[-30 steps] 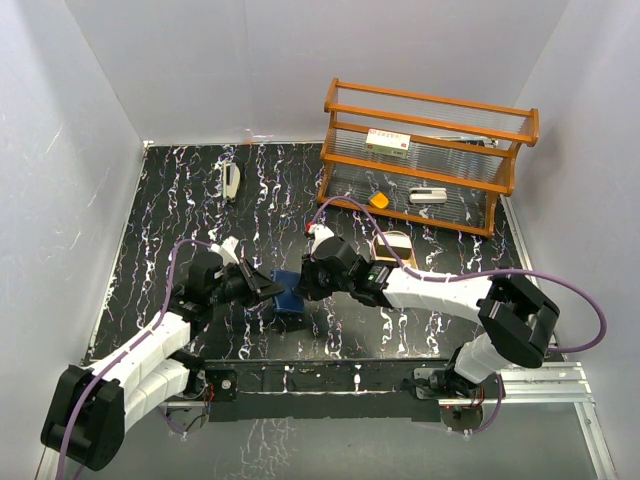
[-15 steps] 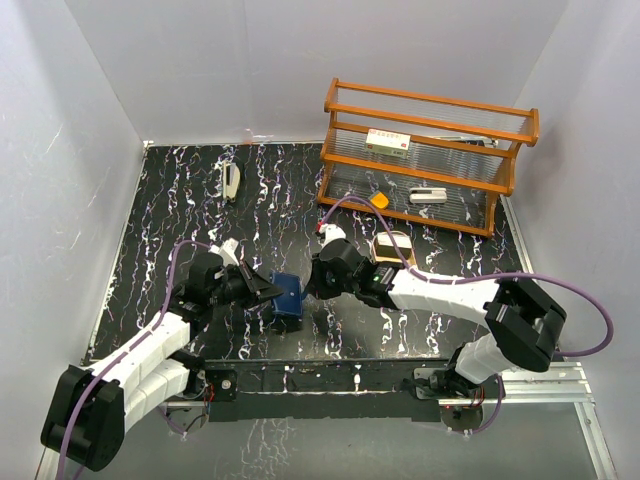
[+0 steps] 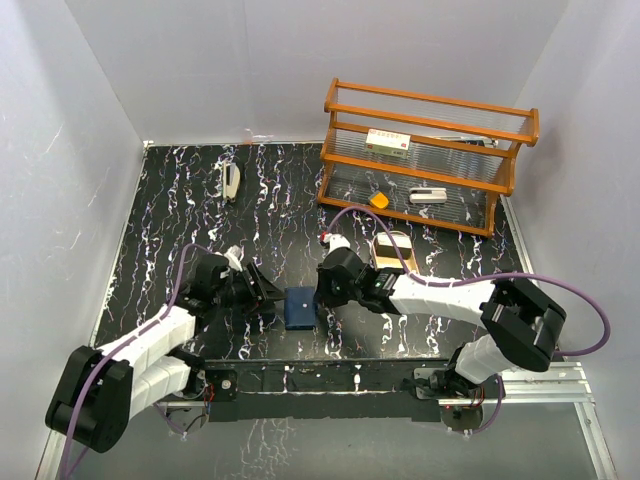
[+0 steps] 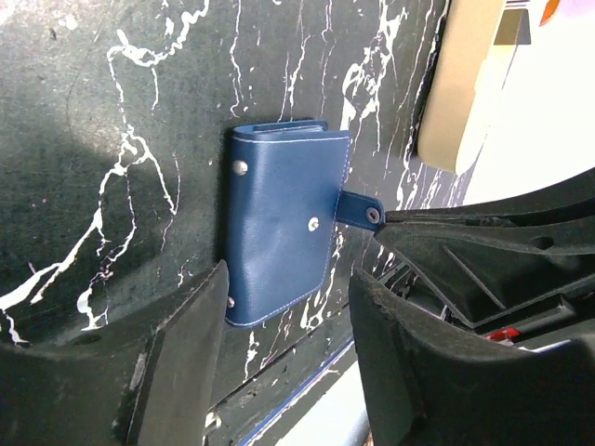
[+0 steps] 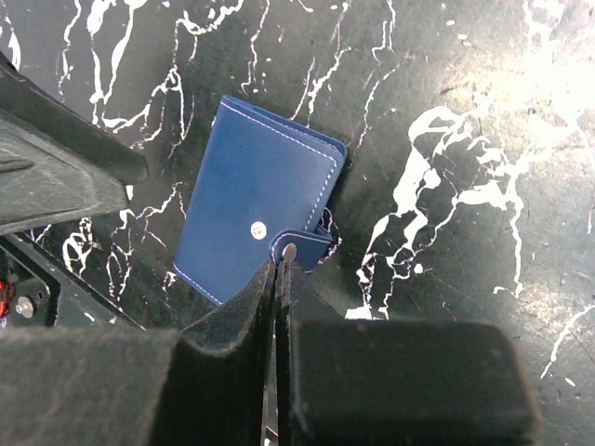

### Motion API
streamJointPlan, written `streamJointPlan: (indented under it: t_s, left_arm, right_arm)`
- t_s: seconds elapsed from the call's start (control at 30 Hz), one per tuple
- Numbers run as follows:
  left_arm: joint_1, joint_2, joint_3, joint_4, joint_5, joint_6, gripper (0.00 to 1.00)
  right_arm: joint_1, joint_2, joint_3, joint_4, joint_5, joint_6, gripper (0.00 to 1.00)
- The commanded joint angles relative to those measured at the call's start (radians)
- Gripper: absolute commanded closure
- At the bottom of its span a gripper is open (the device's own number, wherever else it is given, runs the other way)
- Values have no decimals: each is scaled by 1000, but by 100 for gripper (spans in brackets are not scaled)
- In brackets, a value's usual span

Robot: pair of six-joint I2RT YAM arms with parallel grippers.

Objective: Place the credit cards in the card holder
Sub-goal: Open the card holder at the center of the board.

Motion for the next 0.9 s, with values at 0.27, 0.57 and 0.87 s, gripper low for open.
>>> streamJointPlan:
  t_s: [0.27,0.57,0.87]
  left_arm:
    - [-2,-41,204,-296,-69,183,37]
    - [-1,-119,305,-451,-155,221,34]
    - [-2,-110,229,-381,-76,187,34]
  right_arm:
    - [-2,-104,15,13,-7,32,100]
    - [-2,-178,6,136,-126,150,100]
    - [-2,-122,26,71,-54,129,100]
